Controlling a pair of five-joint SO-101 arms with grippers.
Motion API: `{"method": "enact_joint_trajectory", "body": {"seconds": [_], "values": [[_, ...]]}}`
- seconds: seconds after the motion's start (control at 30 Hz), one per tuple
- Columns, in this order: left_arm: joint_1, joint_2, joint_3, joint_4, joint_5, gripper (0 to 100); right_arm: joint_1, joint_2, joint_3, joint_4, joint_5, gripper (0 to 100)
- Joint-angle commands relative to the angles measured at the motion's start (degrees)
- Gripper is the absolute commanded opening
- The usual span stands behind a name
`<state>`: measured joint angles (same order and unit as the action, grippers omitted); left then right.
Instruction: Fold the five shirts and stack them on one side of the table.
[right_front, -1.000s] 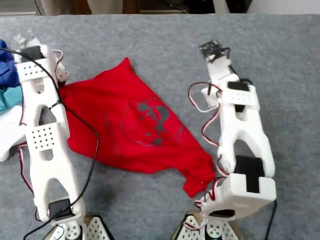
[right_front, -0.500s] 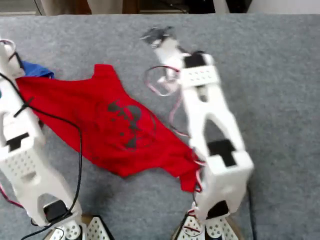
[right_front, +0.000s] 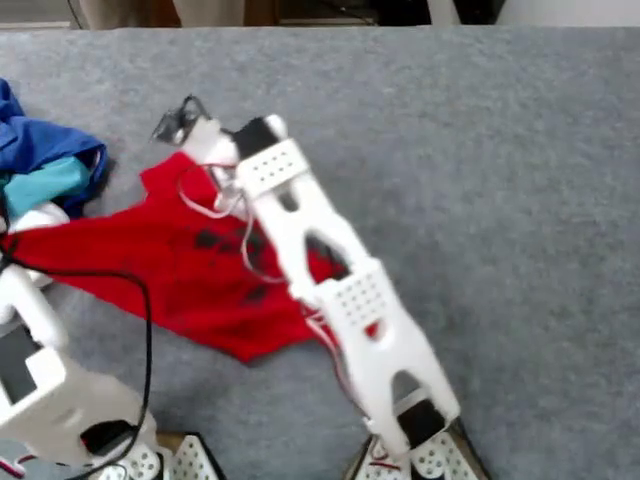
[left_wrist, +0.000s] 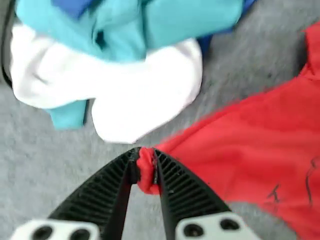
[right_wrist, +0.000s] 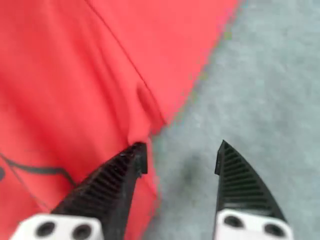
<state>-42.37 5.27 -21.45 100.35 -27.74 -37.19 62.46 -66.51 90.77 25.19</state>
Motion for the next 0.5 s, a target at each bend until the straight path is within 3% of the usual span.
{"method": "enact_joint_trajectory", "body": {"seconds": [0.0,0.17,0.33,0.47], "values": [[-1.5,-3.2,5.2,0.5,-1.0,2,-2.6,6.6,-8.1,2.5,1.0,23.5],[-1.1,-3.5,12.8,0.4,-1.0,2,-2.9,9.7,-14.6,6.9,1.6,21.8],[-1.1,-3.5,15.2,0.4,-0.9,2,-2.0,10.5,-14.6,10.8,1.4,3.0],[0.6,-3.3,15.7,-1.0,-0.9,2,1.5,10.2,-15.0,11.2,0.8,0.5]]}}
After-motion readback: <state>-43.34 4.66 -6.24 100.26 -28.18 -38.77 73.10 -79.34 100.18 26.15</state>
